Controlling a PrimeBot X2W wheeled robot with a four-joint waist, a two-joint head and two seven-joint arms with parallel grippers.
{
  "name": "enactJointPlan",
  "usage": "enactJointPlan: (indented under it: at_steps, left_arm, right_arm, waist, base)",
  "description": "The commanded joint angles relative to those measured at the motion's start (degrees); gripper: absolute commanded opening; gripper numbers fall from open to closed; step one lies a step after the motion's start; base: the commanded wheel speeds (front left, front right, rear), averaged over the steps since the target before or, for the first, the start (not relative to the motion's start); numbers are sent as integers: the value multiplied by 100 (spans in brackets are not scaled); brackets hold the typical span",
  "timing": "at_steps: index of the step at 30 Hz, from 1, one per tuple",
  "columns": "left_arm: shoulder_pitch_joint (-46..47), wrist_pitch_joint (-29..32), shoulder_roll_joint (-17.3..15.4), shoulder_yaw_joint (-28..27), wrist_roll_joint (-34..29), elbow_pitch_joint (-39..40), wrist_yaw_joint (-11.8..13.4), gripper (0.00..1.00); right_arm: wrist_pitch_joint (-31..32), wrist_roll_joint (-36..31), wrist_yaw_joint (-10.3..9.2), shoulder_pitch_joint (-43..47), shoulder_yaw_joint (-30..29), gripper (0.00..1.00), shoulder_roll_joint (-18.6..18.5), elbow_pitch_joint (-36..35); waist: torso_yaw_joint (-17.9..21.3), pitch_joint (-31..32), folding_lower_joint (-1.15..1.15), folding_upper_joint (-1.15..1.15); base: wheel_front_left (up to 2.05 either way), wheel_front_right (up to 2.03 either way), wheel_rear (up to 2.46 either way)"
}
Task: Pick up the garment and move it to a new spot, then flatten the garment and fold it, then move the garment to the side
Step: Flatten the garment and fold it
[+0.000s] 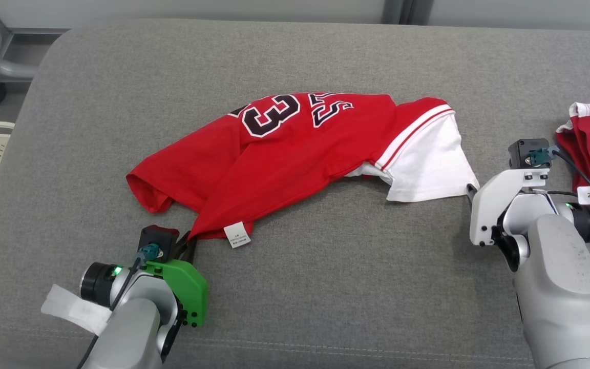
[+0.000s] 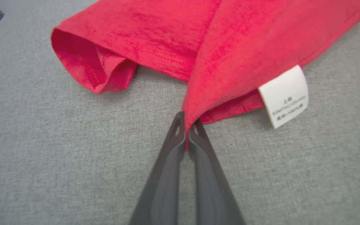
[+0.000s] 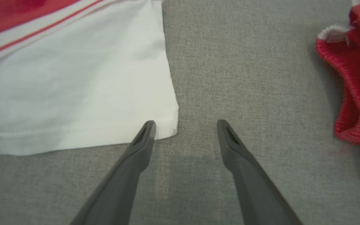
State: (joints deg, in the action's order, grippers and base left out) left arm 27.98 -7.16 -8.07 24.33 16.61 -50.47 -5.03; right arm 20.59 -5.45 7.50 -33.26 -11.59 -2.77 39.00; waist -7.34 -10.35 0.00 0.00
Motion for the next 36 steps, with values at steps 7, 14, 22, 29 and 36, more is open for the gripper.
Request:
enactJointPlan:
  at_steps: [7,14,22,29,36]
  left_arm:
    - [149,-129,36,50,66,-111,-3,0]
    - [226,-224,46,71,94,-186,45,0]
    - [305,-493,76,-6,178,-161,220,0]
    - [470,-736,33,-215,275,324,395,0]
    - [650,-803,-91,-486,76,1618,755,0]
  right_arm:
    - [44,-161,-3,-280,-199,97,-27,475]
    - [-54,-18,-3,-446,-333,13,-26,970]
    - [-652,-203,-5,-656,-530,0,-26,1126]
    - [-1347,22,-5,-919,-541,0,-27,802]
    - [-2146,470,-5,-1207,-353,0,-25,67]
  waist:
    - [-70,-52,0,0]
    - [-97,-88,0,0]
    - [-106,-71,0,0]
    - [-32,129,0,0]
    - [143,426,0,0]
  base:
    - [0,0,0]
    - [0,0,0]
    - [0,0,0]
    - [0,0,0]
    - [0,0,0]
